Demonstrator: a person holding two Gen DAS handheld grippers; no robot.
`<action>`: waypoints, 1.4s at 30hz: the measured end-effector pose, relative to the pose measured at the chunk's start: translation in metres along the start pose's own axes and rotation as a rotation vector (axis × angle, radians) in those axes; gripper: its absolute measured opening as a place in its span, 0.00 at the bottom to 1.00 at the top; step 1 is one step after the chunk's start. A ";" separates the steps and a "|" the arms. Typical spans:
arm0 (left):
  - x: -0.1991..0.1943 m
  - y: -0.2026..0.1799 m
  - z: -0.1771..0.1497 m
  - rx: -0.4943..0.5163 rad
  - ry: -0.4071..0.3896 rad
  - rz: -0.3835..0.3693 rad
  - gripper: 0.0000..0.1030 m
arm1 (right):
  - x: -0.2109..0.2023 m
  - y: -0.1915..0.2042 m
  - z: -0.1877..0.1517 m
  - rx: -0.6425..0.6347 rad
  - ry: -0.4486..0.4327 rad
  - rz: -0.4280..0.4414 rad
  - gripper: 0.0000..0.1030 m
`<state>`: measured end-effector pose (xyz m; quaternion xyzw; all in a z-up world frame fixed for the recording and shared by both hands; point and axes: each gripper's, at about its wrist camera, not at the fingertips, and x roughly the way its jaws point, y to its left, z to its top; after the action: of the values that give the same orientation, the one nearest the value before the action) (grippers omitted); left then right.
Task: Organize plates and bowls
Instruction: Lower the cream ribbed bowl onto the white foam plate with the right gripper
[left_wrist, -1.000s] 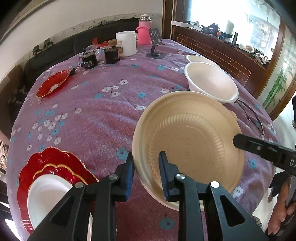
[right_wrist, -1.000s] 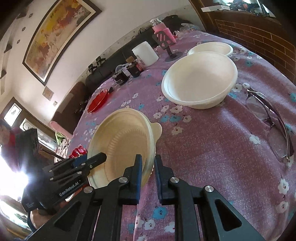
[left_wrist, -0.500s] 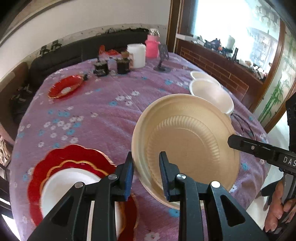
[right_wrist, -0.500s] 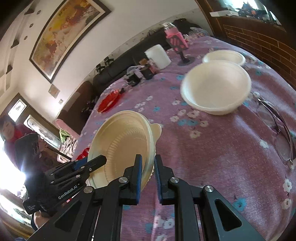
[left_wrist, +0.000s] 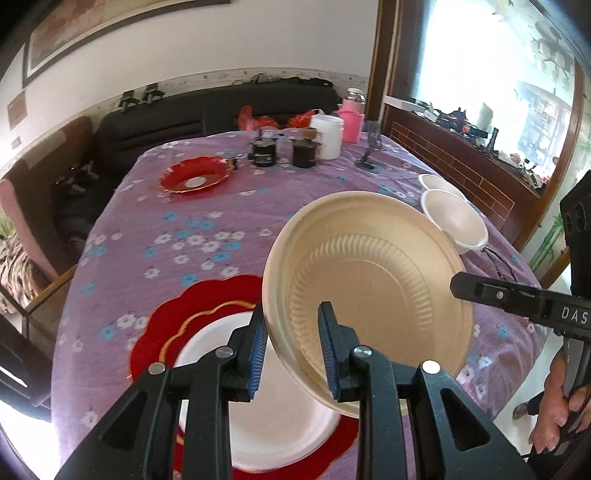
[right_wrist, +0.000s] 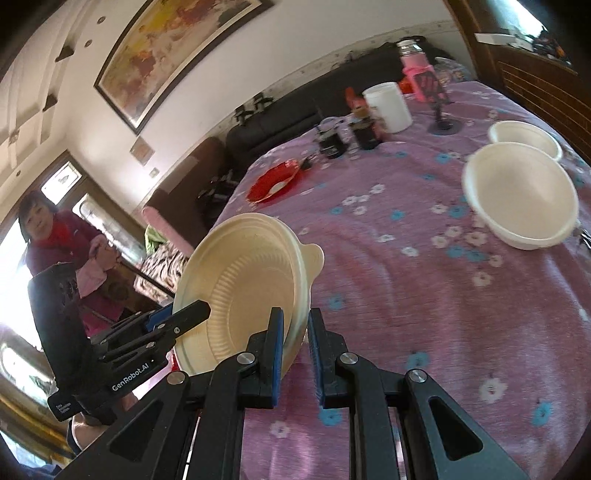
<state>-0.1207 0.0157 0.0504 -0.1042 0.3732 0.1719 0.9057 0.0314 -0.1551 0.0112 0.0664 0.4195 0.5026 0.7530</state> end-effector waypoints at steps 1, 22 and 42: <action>-0.002 0.006 -0.004 -0.009 0.001 0.007 0.24 | 0.003 0.005 0.000 -0.007 0.005 0.004 0.14; -0.007 0.076 -0.048 -0.133 0.047 0.058 0.24 | 0.074 0.046 -0.022 -0.053 0.170 0.063 0.15; 0.007 0.076 -0.051 -0.134 0.066 0.070 0.24 | 0.083 0.041 -0.027 -0.032 0.196 0.058 0.15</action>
<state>-0.1781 0.0711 0.0048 -0.1570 0.3938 0.2244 0.8775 -0.0044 -0.0765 -0.0312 0.0170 0.4811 0.5350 0.6943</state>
